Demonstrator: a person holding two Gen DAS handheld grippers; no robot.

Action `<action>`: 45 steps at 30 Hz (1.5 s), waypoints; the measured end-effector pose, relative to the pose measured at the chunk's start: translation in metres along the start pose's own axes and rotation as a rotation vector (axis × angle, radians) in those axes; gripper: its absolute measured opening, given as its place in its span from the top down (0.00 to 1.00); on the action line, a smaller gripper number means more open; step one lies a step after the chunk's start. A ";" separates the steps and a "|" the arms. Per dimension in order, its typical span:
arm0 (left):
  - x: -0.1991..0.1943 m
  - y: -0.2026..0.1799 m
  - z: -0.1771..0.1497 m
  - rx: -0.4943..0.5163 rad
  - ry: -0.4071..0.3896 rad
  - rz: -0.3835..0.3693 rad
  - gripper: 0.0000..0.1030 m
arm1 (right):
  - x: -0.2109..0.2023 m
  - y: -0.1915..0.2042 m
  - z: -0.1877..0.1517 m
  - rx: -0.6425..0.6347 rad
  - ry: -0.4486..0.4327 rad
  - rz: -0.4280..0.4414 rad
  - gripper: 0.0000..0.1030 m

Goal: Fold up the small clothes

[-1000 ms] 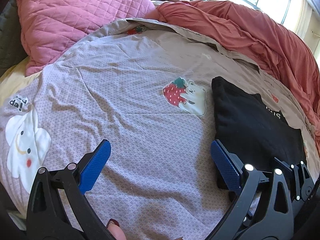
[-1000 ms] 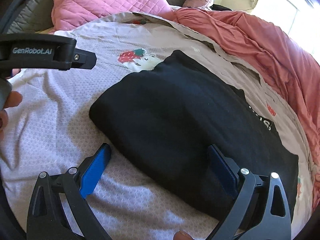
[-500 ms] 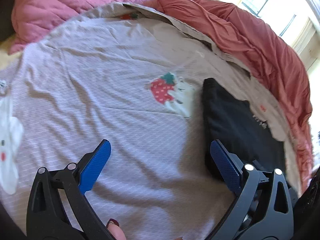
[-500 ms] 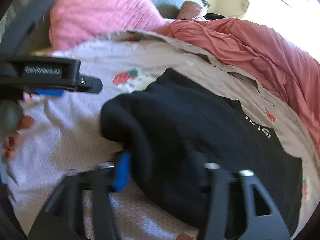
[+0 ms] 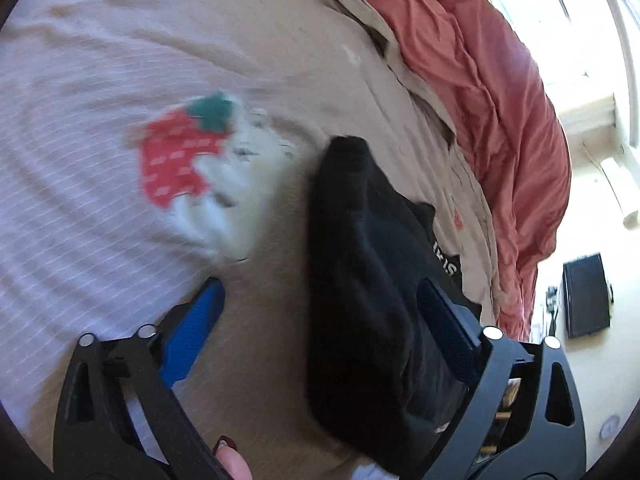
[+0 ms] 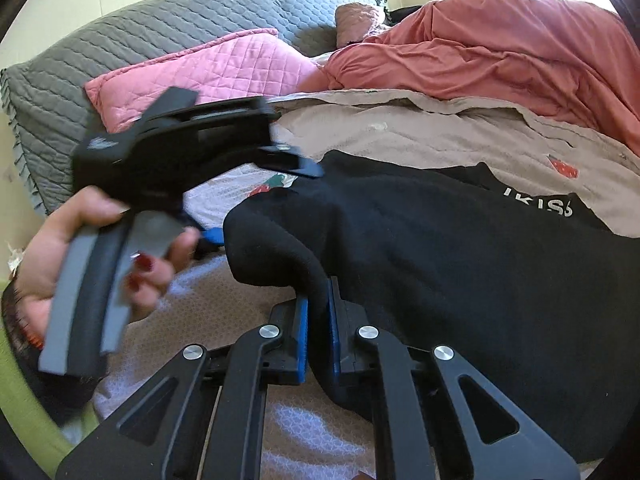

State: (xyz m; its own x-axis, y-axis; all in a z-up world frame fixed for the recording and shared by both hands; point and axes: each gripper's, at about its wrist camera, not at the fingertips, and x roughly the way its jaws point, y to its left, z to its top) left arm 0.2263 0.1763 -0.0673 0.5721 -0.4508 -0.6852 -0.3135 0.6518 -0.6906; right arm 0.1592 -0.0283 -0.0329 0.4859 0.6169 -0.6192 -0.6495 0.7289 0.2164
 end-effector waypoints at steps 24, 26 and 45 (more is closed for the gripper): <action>0.011 -0.012 -0.004 0.130 0.024 -0.115 0.87 | 0.036 0.036 -0.015 -0.246 0.129 -0.229 0.73; 0.006 -0.016 -0.007 0.137 0.011 -0.109 0.88 | 0.027 0.028 -0.011 -0.190 0.094 -0.193 0.86; -0.014 -0.145 -0.044 0.279 -0.064 0.023 0.89 | -0.094 -0.056 -0.012 0.173 -0.198 -0.076 0.93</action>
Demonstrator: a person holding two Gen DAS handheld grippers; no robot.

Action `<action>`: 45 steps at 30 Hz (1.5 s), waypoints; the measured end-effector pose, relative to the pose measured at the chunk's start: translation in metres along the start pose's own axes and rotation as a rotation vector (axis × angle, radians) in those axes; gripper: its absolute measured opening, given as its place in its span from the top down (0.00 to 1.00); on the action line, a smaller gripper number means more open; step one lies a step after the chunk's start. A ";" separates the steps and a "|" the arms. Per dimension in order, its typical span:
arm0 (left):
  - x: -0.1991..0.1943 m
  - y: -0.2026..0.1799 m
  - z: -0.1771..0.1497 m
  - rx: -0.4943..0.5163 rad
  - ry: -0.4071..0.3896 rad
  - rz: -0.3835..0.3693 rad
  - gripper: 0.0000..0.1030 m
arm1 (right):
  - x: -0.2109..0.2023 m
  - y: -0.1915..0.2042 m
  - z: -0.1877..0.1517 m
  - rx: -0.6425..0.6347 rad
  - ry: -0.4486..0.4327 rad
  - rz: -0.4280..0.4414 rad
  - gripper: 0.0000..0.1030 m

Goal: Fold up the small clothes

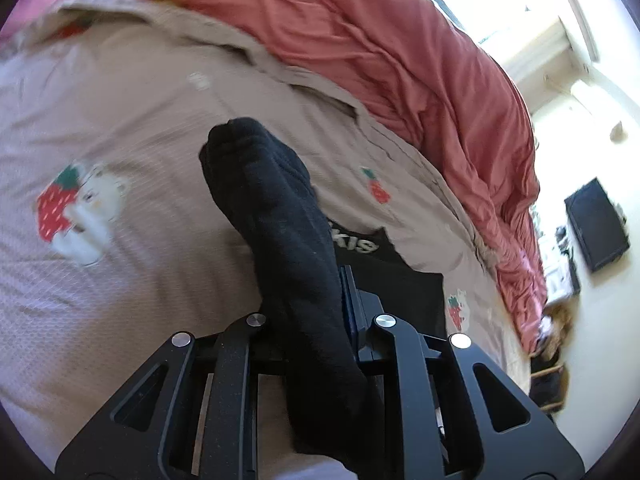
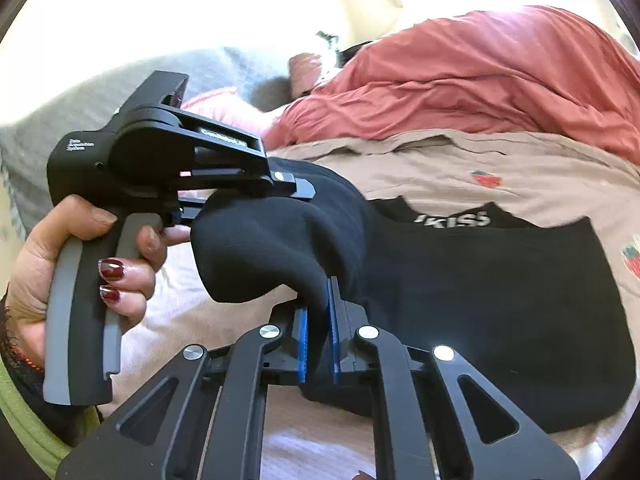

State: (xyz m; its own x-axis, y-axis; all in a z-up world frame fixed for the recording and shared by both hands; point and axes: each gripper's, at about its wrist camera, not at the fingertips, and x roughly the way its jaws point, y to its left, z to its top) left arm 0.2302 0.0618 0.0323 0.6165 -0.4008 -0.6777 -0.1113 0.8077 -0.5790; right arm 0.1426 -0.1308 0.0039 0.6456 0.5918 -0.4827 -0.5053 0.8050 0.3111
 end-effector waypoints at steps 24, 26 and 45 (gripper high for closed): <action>0.087 -0.143 -0.057 0.292 0.148 -0.050 0.73 | -0.070 -0.161 -0.050 0.499 -0.001 -0.060 0.93; 0.078 -0.128 -0.055 0.269 0.110 0.004 0.73 | -0.074 -0.162 -0.052 0.485 0.003 -0.067 0.93; 0.061 -0.041 -0.082 0.260 -0.064 0.014 0.67 | -0.066 -0.187 0.019 0.261 0.085 -0.171 0.46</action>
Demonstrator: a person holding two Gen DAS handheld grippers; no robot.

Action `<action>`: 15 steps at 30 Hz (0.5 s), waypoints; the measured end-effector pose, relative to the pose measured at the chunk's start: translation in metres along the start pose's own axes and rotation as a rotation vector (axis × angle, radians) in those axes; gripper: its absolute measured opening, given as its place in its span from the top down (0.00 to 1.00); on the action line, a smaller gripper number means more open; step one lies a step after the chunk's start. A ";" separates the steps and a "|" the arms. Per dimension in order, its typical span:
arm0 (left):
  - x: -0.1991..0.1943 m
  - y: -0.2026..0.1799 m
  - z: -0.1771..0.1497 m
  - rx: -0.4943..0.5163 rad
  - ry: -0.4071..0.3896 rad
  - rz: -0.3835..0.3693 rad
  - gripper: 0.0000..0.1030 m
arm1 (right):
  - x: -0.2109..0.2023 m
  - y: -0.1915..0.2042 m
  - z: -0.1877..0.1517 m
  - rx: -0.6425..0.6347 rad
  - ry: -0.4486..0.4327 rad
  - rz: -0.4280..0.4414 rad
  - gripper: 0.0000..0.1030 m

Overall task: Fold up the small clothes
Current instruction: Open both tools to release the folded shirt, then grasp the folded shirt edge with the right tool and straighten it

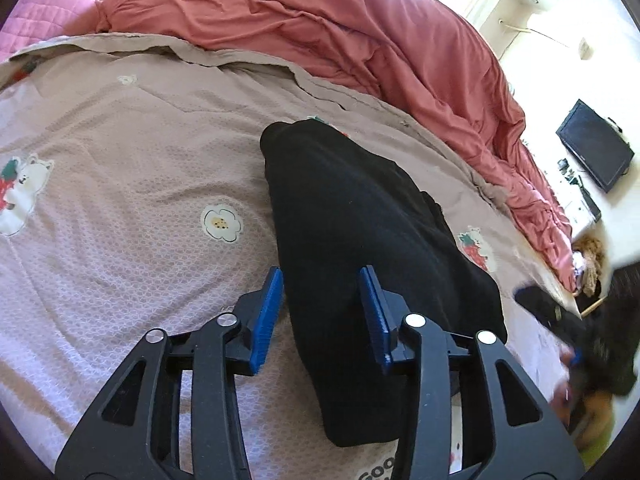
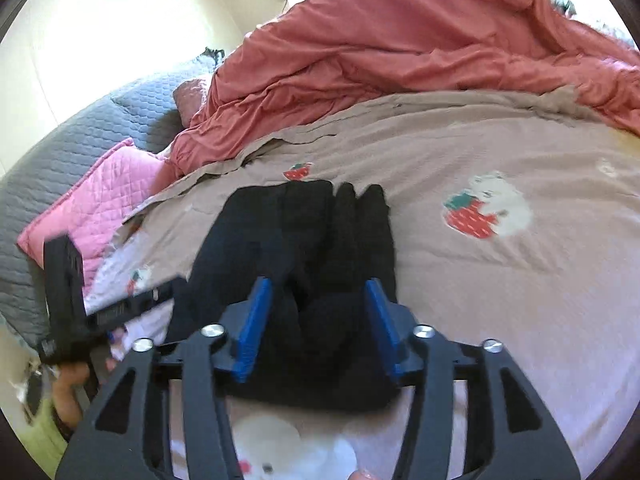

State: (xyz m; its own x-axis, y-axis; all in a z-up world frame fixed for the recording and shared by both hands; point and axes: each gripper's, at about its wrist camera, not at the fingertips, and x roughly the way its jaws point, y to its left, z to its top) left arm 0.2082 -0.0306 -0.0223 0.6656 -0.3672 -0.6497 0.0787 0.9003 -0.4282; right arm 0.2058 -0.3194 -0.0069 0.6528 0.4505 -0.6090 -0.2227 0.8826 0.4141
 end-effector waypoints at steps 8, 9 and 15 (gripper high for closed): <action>0.001 0.005 -0.002 0.077 -0.032 -0.048 0.62 | 0.071 -0.013 0.038 0.059 0.194 0.025 0.40; 0.001 0.005 -0.002 0.080 -0.032 -0.051 0.62 | 0.080 -0.016 0.038 0.075 0.212 0.017 0.40; 0.002 0.013 -0.001 0.063 -0.033 -0.077 0.58 | 0.090 -0.013 0.044 0.152 0.209 0.077 0.90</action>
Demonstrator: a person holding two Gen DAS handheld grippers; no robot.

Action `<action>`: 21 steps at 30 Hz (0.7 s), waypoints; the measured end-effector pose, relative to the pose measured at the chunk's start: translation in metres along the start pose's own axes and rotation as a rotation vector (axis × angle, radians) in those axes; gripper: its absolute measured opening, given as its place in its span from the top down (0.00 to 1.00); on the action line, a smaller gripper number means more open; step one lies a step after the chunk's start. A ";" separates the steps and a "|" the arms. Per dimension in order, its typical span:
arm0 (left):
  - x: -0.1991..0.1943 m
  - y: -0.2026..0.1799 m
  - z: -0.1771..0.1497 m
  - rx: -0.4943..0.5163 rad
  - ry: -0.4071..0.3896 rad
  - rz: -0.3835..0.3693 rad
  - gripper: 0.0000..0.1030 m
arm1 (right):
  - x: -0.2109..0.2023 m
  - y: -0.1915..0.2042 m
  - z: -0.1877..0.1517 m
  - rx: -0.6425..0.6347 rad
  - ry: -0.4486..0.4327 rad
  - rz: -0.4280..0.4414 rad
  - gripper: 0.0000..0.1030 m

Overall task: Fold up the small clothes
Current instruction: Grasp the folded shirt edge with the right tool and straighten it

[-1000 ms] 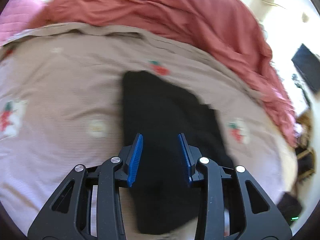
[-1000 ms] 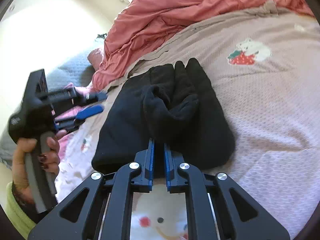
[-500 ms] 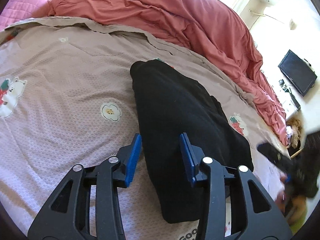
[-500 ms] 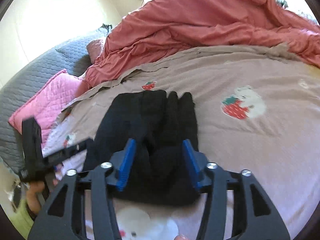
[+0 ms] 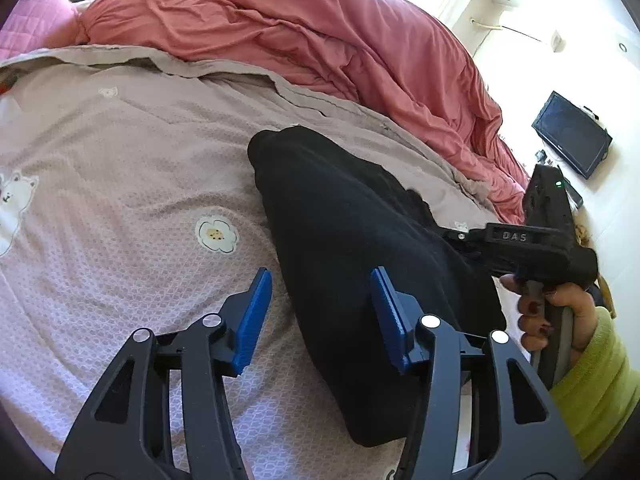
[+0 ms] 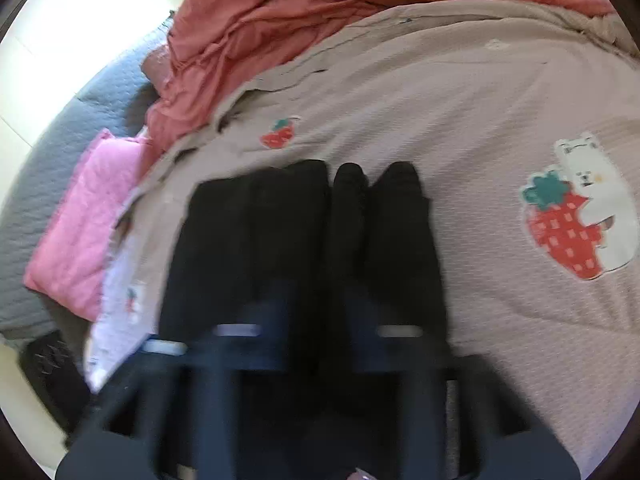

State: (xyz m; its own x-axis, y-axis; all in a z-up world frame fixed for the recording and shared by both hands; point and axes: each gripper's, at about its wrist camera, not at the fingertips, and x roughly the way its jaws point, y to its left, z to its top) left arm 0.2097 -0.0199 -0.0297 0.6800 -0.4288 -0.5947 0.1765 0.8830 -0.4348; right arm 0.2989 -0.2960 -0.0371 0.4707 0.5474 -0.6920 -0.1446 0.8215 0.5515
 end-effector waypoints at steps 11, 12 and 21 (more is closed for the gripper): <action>-0.001 -0.004 -0.002 0.018 -0.008 0.006 0.55 | 0.023 -0.009 0.006 0.053 0.059 0.047 0.70; -0.001 -0.004 -0.001 0.017 -0.009 0.005 0.55 | 0.020 -0.005 0.005 0.027 0.046 0.040 0.88; -0.012 -0.044 -0.008 0.127 -0.021 -0.080 0.48 | -0.035 0.011 0.009 -0.100 -0.085 0.003 0.91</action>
State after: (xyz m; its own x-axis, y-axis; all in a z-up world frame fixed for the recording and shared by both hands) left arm 0.1880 -0.0550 -0.0085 0.6749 -0.4959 -0.5465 0.3185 0.8638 -0.3905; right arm 0.2886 -0.3081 -0.0027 0.5418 0.5382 -0.6456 -0.2305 0.8338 0.5016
